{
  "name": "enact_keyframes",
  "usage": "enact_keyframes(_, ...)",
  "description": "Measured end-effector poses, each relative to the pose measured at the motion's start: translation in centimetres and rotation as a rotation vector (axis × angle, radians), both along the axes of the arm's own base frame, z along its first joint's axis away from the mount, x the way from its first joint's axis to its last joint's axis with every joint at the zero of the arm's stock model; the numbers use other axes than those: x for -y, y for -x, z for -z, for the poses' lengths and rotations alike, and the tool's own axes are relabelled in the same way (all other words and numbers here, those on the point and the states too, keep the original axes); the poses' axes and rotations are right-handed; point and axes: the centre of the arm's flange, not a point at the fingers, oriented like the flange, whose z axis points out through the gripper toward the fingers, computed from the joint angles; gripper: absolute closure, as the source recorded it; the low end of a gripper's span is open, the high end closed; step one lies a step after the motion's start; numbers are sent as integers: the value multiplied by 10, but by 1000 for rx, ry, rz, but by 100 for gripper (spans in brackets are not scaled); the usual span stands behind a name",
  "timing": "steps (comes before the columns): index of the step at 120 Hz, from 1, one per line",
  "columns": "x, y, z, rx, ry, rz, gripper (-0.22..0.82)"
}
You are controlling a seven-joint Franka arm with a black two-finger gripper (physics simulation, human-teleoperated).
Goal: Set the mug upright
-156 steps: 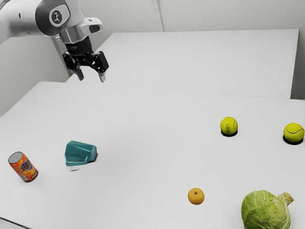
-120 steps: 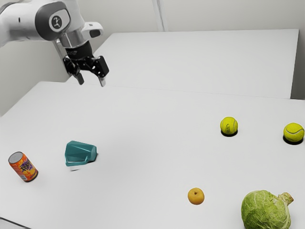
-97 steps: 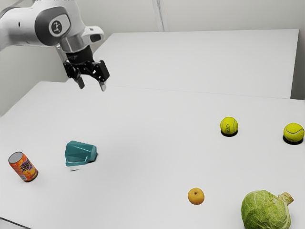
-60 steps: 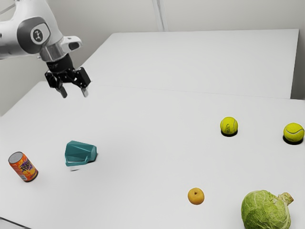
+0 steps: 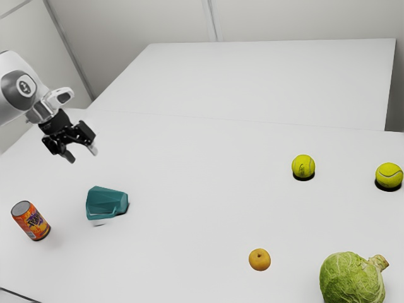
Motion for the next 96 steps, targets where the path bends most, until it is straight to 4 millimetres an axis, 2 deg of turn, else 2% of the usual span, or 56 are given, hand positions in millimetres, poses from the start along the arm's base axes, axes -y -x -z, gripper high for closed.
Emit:
enact_keyframes(20,-30,10,33,34,63,-14,2)
enact_keyframes(71,-74,25,116,113,232,-15,2)
enact_keyframes(96,-77,24,148,144,300,4,3)
